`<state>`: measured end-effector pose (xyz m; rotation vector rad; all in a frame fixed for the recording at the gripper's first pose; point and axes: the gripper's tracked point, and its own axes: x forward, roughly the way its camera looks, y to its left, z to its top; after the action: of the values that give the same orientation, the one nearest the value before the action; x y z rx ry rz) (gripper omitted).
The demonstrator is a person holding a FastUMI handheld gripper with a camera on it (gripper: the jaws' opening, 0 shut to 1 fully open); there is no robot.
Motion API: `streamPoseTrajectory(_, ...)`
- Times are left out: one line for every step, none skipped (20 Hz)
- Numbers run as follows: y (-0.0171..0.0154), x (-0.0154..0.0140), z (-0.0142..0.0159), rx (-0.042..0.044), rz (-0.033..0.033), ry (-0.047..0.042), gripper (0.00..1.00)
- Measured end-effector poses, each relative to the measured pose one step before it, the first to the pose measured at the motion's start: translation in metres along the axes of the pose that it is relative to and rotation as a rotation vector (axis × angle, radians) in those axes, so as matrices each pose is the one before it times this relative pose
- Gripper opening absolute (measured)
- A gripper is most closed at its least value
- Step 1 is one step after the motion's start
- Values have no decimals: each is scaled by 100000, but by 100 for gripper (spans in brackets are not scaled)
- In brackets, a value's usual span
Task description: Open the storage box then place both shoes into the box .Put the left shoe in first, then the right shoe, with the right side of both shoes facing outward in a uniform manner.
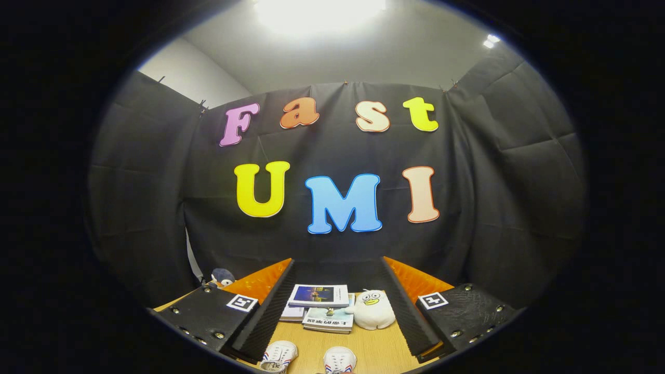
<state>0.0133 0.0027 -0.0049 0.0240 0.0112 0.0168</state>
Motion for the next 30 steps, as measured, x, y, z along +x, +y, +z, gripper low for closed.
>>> streamPoseTrajectory(174,46,-178,122,253,281,97)
streamPoseTrajectory(113,15,-227,229,403,414,97)
streamPoseTrajectory(197,101,-260,223,501,516,97)
streamPoseTrajectory(174,65,-321,263,466,783,97)
streamPoseTrajectory(322,48,-405,449,1012,845,97)
streamPoseTrajectory(367,66,-529,547,1099,1133,97)
streamPoseTrajectory(429,79,-554,912,1430,1360,97)
streamPoseTrajectory(533,117,-597,1262,1806,1387,97)
streamPoseTrajectory(611,156,-646,1395,2004,1601,97)
streamPoseTrajectory(529,199,-717,1458,2110,1824,97)
streamPoseTrajectory(537,176,-739,1425,2270,1845,97)
streamPoseTrajectory(577,108,-653,1312,2268,1689,97)
streamPoseTrajectory(512,270,-721,1154,2072,1795,97)
streamPoseTrajectory(415,297,-845,1268,2056,2033,97)
streamPoseTrajectory(596,288,-793,1511,2475,2100,97)
streamPoseTrajectory(731,439,-1022,1815,2664,2511,97)
streamPoseTrajectory(651,487,-1021,2123,2723,2764,97)
streamPoseTrajectory(634,483,-1034,2142,2677,2967,97)
streamPoseTrajectory(629,609,-1035,2141,2754,3291,97)
streamPoseTrajectory(651,662,-1222,2384,3132,3223,97)
streamPoseTrajectory(666,849,-1214,2528,3159,3330,97)
streamPoseTrajectory(497,855,-1219,2119,2335,3540,97)
streamPoseTrajectory(240,770,-1243,1254,1257,3593,97)
streamPoseTrajectory(233,892,-1085,816,1484,3630,97)
streamPoseTrajectory(207,906,-920,1181,1700,3369,97)
streamPoseTrajectory(306,799,-810,1369,1495,3079,97)
streamPoseTrajectory(154,833,-873,1619,951,3108,97)
streamPoseTrajectory(58,709,-939,1968,1092,2758,97)
streamPoseTrajectory(183,655,-766,2278,1443,2517,97)
streamPoseTrajectory(117,735,-726,2132,1610,2089,97)
